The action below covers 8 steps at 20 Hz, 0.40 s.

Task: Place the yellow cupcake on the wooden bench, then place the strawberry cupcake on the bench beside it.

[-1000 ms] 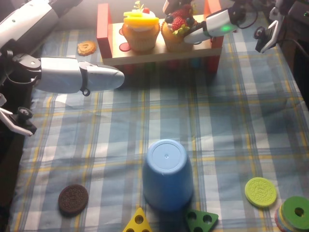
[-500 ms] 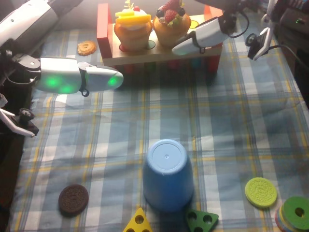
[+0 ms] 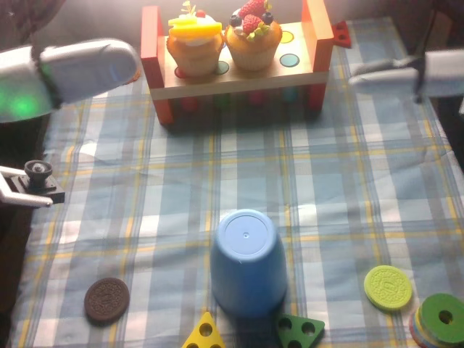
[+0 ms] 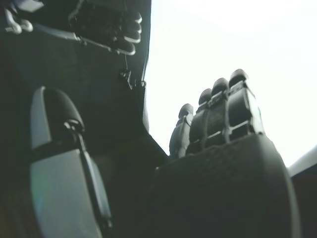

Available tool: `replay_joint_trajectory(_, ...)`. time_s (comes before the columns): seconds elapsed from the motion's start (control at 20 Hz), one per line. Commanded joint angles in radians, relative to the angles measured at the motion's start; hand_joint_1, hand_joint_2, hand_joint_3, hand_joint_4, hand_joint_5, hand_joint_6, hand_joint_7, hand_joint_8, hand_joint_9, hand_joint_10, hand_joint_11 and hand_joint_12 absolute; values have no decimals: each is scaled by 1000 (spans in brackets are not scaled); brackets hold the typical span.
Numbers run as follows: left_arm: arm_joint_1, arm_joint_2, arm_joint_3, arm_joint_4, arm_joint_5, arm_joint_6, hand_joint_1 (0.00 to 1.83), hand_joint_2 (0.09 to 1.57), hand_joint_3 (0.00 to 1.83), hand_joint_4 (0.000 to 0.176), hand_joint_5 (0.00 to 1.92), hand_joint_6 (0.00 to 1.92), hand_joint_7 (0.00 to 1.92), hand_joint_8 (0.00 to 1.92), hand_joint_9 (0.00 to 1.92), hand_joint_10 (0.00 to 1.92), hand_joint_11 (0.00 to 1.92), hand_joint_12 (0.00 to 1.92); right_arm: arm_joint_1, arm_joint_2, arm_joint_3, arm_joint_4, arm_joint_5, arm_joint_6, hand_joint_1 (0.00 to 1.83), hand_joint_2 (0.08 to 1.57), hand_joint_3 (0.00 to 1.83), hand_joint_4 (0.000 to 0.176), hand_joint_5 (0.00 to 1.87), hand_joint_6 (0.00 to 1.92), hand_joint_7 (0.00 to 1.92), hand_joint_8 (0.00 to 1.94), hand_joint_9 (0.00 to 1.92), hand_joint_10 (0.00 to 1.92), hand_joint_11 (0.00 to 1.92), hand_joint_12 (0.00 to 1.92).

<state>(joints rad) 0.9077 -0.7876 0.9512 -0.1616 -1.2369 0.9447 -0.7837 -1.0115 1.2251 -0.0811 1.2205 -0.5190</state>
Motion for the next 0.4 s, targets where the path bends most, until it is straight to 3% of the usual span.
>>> replay_joint_trajectory(0.0,2,-1,14,-25,-198,-66,747,853,31,174,0,0,0,0,0,0,0,0,-15,7,-12,60,214,1,914,840,0,153,23,7,0,0,0,0,0,0)
replay_joint_trajectory(0.05,14,-8,26,-20,-227,-117,677,919,19,171,0,0,0,0,0,0,0,0,-45,16,-27,81,263,1,928,882,10,160,24,7,20,7,0,0,0,0)
replay_joint_trajectory(0.1,32,-23,46,-14,-271,-207,662,933,16,170,0,0,0,0,0,0,0,0,-78,21,-40,102,324,9,871,900,5,138,51,4,87,8,69,9,45,20)
replay_joint_trajectory(0.15,51,-43,71,-10,-326,-305,561,1076,21,140,78,7,62,4,82,9,141,74,-108,19,-45,114,397,40,792,932,4,101,109,6,142,6,156,15,120,54)
replay_joint_trajectory(0.2,59,-52,78,-9,-358,-341,506,1146,13,104,17,1,43,0,92,4,122,71,-117,15,-44,116,427,60,719,995,7,105,201,11,83,0,74,2,63,30)
replay_joint_trajectory(0.25,73,-59,81,-8,-420,-367,438,1190,4,122,322,57,74,0,73,2,105,73,-126,8,-45,111,479,86,143,1311,151,99,128,17,108,9,106,12,159,76)
replay_joint_trajectory(0.3,78,-58,71,-5,-478,-364,355,1181,0,124,451,93,90,3,74,3,79,68,-132,7,-49,109,542,96,291,1408,71,0,155,12,290,25,327,29,184,525)
replay_joint_trajectory(0.35,79,-55,63,-3,-497,-362,380,1165,0,166,500,105,89,2,46,1,15,13,-134,11,-64,110,543,96,482,1326,11,43,243,16,283,6,301,6,36,503)
